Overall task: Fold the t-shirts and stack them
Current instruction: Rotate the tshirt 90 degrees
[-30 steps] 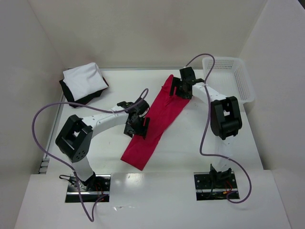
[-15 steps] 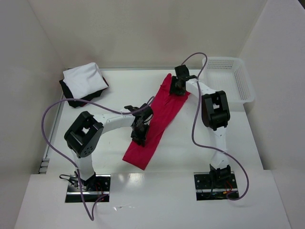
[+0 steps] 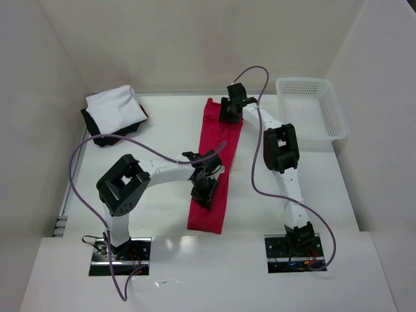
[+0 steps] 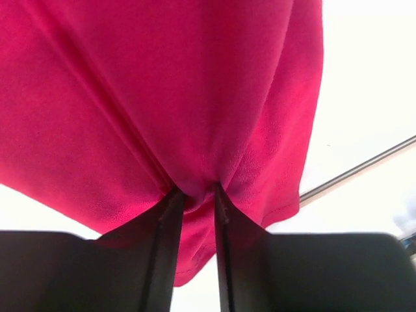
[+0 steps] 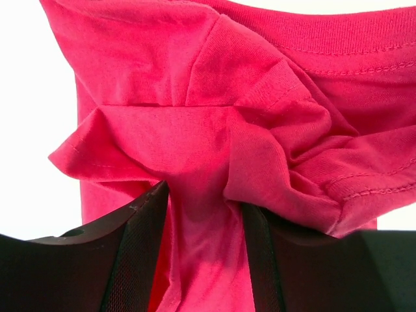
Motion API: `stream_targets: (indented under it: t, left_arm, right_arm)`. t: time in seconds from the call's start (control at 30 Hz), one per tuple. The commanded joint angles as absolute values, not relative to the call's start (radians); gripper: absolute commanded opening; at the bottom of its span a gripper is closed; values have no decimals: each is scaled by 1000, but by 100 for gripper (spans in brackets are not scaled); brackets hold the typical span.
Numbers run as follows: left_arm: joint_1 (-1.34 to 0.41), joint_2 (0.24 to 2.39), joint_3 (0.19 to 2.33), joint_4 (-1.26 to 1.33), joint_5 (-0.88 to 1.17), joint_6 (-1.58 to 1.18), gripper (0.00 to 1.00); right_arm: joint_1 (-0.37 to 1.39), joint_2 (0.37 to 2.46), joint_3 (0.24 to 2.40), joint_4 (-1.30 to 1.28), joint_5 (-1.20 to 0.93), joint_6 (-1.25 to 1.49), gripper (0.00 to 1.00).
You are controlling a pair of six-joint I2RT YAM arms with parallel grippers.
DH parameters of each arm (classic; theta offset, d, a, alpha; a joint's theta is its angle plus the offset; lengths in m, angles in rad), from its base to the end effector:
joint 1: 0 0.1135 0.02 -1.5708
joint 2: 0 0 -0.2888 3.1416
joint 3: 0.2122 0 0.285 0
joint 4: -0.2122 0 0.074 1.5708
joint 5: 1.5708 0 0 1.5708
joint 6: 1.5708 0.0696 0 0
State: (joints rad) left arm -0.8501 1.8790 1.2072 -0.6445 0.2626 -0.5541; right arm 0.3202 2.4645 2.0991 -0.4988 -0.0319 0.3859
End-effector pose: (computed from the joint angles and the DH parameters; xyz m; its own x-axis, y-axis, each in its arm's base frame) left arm 0.2495 -0.3114 0.1256 -0.9476 0.3089 -0.0819 0.3177 0.8828 -0.3461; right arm 0.5878 0.1972 0.1418 -0.7946 0.1328 -0.5924 -0.0379 0.9630 0.2668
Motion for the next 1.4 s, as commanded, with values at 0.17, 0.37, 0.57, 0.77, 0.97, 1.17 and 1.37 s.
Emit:
stream_targets:
  t: [0.17,0.37,0.57,0.77,0.97,1.17,1.37]
  left_arm:
    - [-845,1792,1267,-710,163,-664,69]
    - [-761,1663,1290,-741,25,-701,91]
    - [-695,1592,1229,-683,40,-710,93]
    - [-695,1603,1143,-625,145,-710,87]
    - [-695,1594,1088,-568,212,-710,79]
    - [-706,1612,1069,-514,297,-719,77]
    - [-715,1612,1069,-514,313,-719,77]
  right_arm:
    - [350,2453,2230,-515,-35,364,74]
    - [341,2306,2230,-505,-55,354,100]
    - [319,2082,2004,-420,-104,354,100]
    - [319,1965,1735,-341,-135,364,93]
    - [319,1997,1628,-307,-176,374,81]
    - [348,2101,1670,-282,-256,383,81]
    - [390,2194,1776,-293,-256,383,80]
